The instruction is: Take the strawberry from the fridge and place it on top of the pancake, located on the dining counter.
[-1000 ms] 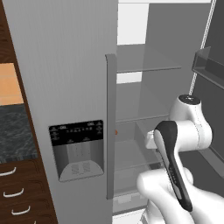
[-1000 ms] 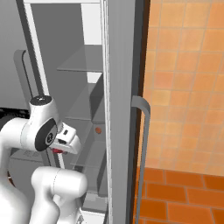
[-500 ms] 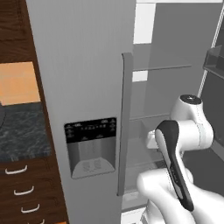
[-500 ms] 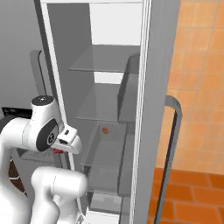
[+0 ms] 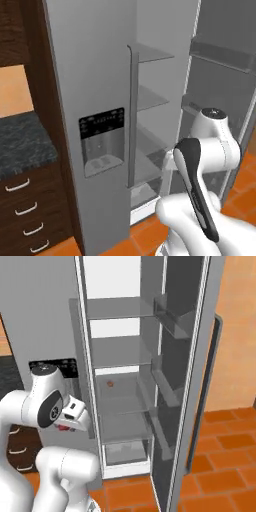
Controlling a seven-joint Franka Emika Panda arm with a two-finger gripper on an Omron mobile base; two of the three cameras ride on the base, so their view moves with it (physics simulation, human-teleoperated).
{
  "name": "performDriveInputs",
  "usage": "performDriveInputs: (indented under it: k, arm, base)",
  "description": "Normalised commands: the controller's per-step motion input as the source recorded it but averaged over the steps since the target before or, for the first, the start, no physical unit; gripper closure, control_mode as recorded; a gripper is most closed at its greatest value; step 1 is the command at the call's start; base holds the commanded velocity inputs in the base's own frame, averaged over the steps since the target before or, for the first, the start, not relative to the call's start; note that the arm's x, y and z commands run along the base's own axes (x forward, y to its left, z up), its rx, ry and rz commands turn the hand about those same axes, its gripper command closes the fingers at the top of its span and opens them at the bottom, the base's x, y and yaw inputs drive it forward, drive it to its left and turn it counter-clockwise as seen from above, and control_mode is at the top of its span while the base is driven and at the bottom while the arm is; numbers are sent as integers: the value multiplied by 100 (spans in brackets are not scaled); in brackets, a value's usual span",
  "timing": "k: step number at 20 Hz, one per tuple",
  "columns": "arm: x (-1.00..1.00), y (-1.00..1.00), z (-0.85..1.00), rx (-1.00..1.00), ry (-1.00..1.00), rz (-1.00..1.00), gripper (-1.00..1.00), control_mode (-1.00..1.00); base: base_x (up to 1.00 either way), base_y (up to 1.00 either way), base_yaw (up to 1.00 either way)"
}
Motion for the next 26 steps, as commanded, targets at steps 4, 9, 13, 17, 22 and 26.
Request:
performDriveInputs:
  k: [4, 9, 13, 17, 22, 26]
  arm:
    - [0, 0, 0, 0, 0, 0, 100, 100]
    - [0, 0, 0, 0, 0, 0, 100, 100]
    - [0, 0, 0, 0, 0, 0, 100, 100]
    - [0, 0, 0, 0, 0, 0, 100, 100]
    - [0, 0, 0, 0, 0, 0, 100, 100]
    - [0, 0, 0, 0, 0, 0, 100, 100]
  base:
    - [-21, 0, -94]
    - [0, -2, -97]
    - [0, -16, -91]
    - [0, -29, -87]
    - [10, -69, -76]
    - [73, -72, -54]
